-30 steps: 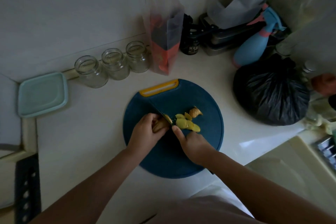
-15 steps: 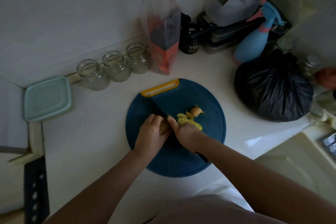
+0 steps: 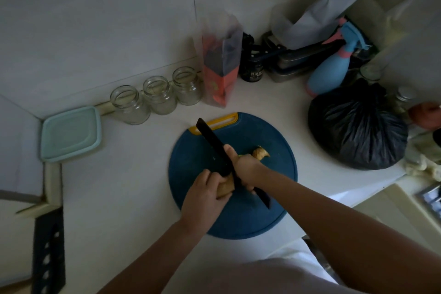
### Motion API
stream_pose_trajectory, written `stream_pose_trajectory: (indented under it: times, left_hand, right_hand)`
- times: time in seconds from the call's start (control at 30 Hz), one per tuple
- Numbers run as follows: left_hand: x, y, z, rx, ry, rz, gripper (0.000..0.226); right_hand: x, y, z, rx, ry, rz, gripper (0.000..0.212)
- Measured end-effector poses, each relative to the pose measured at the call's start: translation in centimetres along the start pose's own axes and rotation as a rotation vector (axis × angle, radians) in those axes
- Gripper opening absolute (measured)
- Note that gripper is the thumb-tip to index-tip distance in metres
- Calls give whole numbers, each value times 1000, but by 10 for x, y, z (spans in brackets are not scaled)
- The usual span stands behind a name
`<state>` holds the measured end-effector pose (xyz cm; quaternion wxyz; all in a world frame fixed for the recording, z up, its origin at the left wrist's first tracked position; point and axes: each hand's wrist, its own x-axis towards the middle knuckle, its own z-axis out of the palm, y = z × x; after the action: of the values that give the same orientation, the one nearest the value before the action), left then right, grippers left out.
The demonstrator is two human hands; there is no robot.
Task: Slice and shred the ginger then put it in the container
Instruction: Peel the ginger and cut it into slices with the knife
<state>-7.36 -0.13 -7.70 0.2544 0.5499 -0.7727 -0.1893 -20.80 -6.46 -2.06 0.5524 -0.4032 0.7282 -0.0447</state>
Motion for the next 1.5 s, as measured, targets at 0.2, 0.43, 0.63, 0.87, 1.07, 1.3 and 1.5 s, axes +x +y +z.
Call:
stream_pose_trajectory:
  times: [0.2,0.43,0.63,0.87,1.07,1.3,1.5]
  left_hand:
    - [6,-22,-23,-353,6,-354,34]
    - [8,-20,-21,-403,62,-398,34]
    - [12,-17,-13,-334,102,-305,29]
    - [6,-20,-12,-267,120,-174,39]
    - [5,-23,-12,-254,73,-138,35]
    - [8,-26,-9,-190,47,-91,31]
    - [8,-26,-5,-64,54,-33,28]
  right_hand:
    - [2,9,-5,-9,-136,14,73]
    - [-24,32,-12,46,-93,-130,65]
    - [-40,49,1,-367,128,-383,70]
    - [-43,62,11,-470,172,-444,76]
    - [-43,68,10,-526,201,-454,74]
    - [-37,72,12,-453,160,-431,74]
    - [-39,72,13,-357,91,-378,70]
